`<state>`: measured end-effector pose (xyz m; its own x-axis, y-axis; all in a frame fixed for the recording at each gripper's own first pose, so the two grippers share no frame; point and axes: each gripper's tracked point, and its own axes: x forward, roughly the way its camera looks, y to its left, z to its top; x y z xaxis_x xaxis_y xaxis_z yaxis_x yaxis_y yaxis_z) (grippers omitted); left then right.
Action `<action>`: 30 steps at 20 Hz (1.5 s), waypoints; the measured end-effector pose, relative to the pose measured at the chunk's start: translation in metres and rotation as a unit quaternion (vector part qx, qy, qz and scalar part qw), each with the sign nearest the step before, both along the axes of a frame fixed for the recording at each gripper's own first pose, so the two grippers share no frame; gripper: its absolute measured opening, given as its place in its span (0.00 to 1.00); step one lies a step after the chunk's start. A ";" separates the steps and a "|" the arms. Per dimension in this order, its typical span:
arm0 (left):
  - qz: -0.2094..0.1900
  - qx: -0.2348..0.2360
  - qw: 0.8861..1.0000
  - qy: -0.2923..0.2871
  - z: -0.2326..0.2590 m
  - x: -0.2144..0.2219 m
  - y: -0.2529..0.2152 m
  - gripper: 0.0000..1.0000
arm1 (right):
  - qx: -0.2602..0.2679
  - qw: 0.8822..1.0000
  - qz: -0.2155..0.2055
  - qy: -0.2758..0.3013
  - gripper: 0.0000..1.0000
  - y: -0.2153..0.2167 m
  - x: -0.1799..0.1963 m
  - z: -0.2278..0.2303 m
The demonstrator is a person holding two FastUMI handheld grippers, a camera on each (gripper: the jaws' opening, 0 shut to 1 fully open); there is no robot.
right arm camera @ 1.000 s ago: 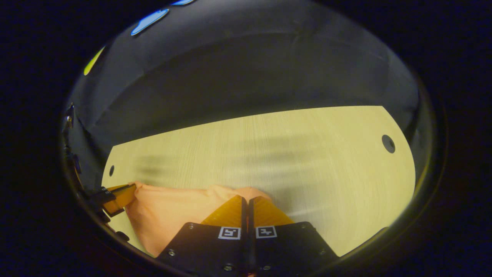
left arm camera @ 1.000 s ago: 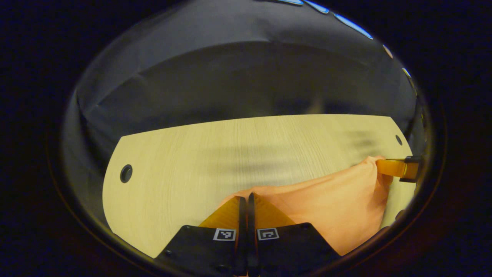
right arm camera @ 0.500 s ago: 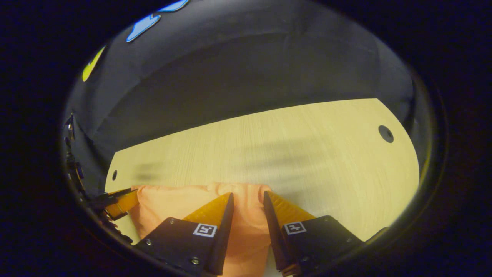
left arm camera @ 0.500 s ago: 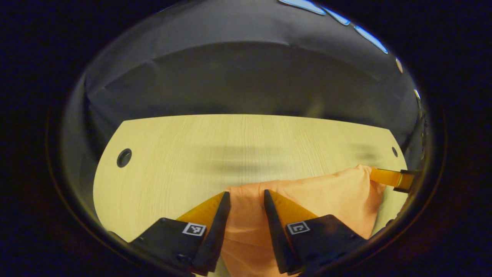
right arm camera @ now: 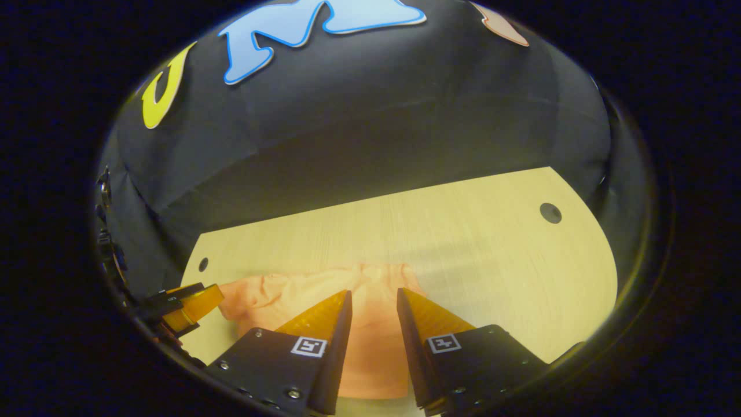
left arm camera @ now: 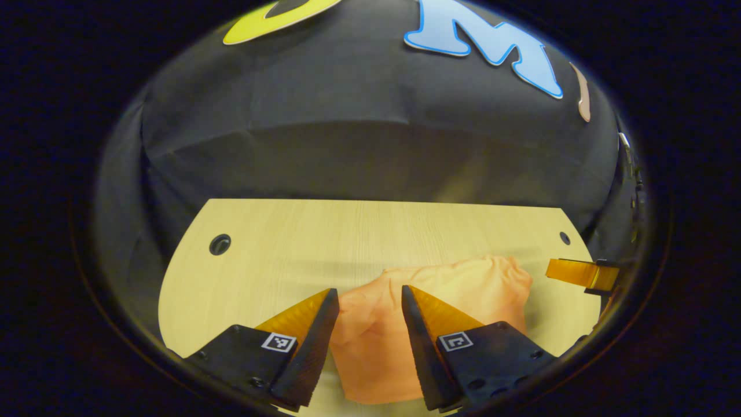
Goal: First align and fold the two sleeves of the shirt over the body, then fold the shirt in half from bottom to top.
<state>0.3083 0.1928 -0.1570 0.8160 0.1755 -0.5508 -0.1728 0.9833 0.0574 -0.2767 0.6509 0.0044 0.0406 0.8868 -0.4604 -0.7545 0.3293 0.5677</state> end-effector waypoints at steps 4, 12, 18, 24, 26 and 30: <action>-0.006 -0.003 1.000 -0.031 0.053 -0.048 -0.024 0.71 | 0.015 1.000 0.003 -0.014 0.49 -0.051 -0.015 0.036; -0.017 0.012 0.995 -0.093 0.134 -0.158 -0.079 0.78 | 0.078 0.996 0.012 -0.039 0.48 -0.158 -0.046 0.101; -0.022 0.032 0.992 -0.121 0.150 -0.227 -0.098 0.74 | 0.141 0.988 -0.005 -0.063 0.49 -0.214 -0.065 0.126; -0.025 0.032 0.987 -0.152 0.159 -0.252 -0.103 0.71 | 0.186 0.978 -0.048 -0.079 0.49 -0.255 -0.061 0.131; -0.038 0.037 0.986 -0.159 0.166 -0.262 -0.109 0.71 | 0.192 0.972 -0.090 -0.098 0.48 -0.272 -0.043 0.131; -0.085 0.053 0.982 -0.163 0.171 -0.257 -0.135 0.71 | 0.180 0.961 -0.169 -0.128 0.48 -0.310 0.005 0.118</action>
